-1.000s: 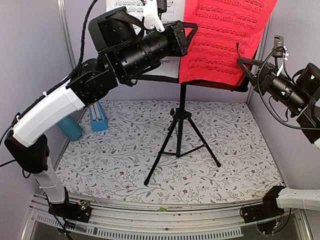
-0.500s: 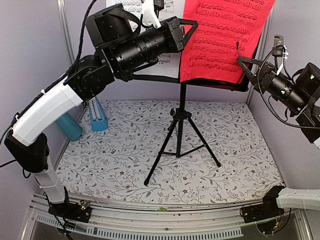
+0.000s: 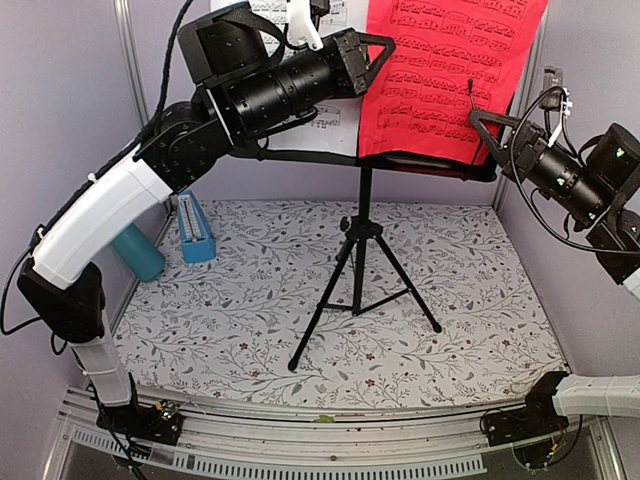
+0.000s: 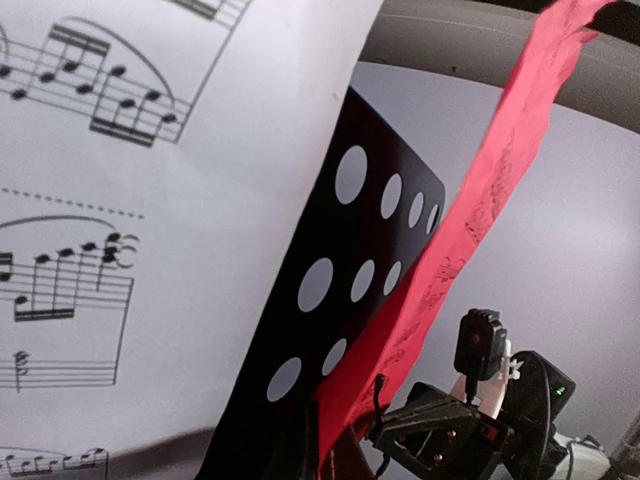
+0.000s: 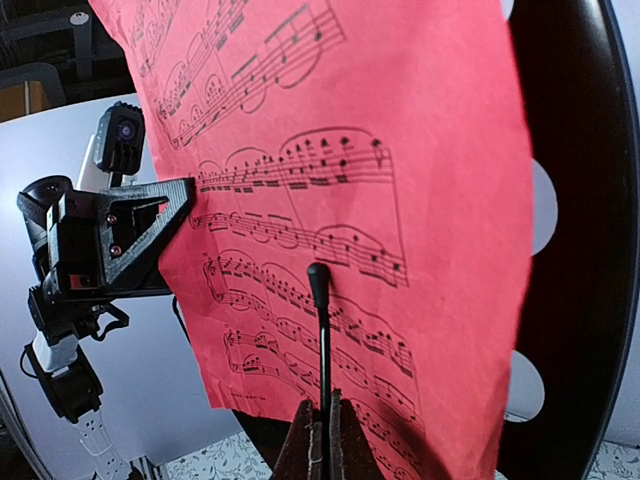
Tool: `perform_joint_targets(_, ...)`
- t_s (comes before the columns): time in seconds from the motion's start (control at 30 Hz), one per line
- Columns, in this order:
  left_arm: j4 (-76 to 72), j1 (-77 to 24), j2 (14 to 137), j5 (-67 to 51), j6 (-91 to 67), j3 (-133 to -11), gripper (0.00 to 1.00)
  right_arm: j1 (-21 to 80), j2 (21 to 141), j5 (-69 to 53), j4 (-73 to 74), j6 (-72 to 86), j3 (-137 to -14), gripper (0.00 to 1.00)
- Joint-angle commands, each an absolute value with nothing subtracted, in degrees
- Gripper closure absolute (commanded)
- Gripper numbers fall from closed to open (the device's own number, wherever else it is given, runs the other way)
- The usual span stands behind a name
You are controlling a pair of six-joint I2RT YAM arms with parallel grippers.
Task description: Set up the instrument practice props
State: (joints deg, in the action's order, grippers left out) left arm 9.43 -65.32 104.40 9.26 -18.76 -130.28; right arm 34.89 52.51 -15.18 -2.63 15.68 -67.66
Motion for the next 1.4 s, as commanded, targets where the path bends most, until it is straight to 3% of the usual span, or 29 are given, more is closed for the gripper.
perform_joint_targets(0.0,11.12,-64.47,105.53,7.3,-19.38,-131.79,1.0,36.01,52.99,-12.98,-7.12,15.62,-68.1,1.0)
perform_joint_targets(0.8,11.41,-63.54,105.65,6.68,-19.49,-132.36,0.99,37.45,54.63,-6.93,-7.45,15.81,-68.89,1.0)
perform_joint_targets(1.17,11.26,-63.32,105.64,6.51,-19.6,-132.4,0.95,37.44,54.98,-6.66,-6.91,16.54,-68.91,1.0)
perform_joint_targets(1.37,11.04,-63.36,105.38,6.26,-19.55,-132.43,0.86,37.44,54.76,-6.83,-6.59,16.91,-68.9,0.95)
